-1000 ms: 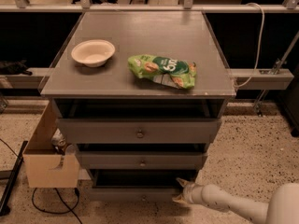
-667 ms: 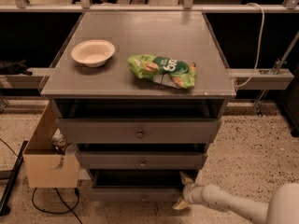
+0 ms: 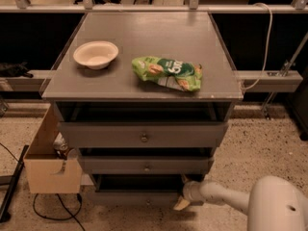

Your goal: Open bottom drawer

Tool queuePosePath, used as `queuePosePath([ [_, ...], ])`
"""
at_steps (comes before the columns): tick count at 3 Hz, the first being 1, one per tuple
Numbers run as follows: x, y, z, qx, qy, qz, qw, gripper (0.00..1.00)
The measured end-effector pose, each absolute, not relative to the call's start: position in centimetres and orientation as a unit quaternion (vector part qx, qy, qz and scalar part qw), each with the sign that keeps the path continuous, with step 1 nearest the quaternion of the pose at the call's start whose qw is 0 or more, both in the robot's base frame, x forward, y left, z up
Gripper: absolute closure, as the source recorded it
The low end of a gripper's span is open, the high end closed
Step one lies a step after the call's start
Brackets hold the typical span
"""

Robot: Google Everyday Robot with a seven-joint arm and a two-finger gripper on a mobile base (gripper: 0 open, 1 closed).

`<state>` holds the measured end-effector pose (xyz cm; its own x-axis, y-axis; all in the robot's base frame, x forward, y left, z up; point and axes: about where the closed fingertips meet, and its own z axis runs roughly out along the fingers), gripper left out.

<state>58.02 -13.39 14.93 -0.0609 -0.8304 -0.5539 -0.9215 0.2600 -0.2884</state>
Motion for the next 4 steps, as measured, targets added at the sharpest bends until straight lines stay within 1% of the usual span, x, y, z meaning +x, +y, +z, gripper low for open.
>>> queuePosePath([
  [1, 58.0, -13.4, 15.0, -0.604, 0.725, 0.071, 0.323, 0.12],
  [2, 56.2, -14.5, 15.3, -0.604, 0.727, 0.065, 0.32, 0.36],
  [3, 53.6, -17.8, 17.1, -0.599, 0.731, 0.041, 0.324, 0.59],
  [4, 45.5, -21.0, 18.6, -0.581, 0.745, 0.047, 0.323, 0.82],
])
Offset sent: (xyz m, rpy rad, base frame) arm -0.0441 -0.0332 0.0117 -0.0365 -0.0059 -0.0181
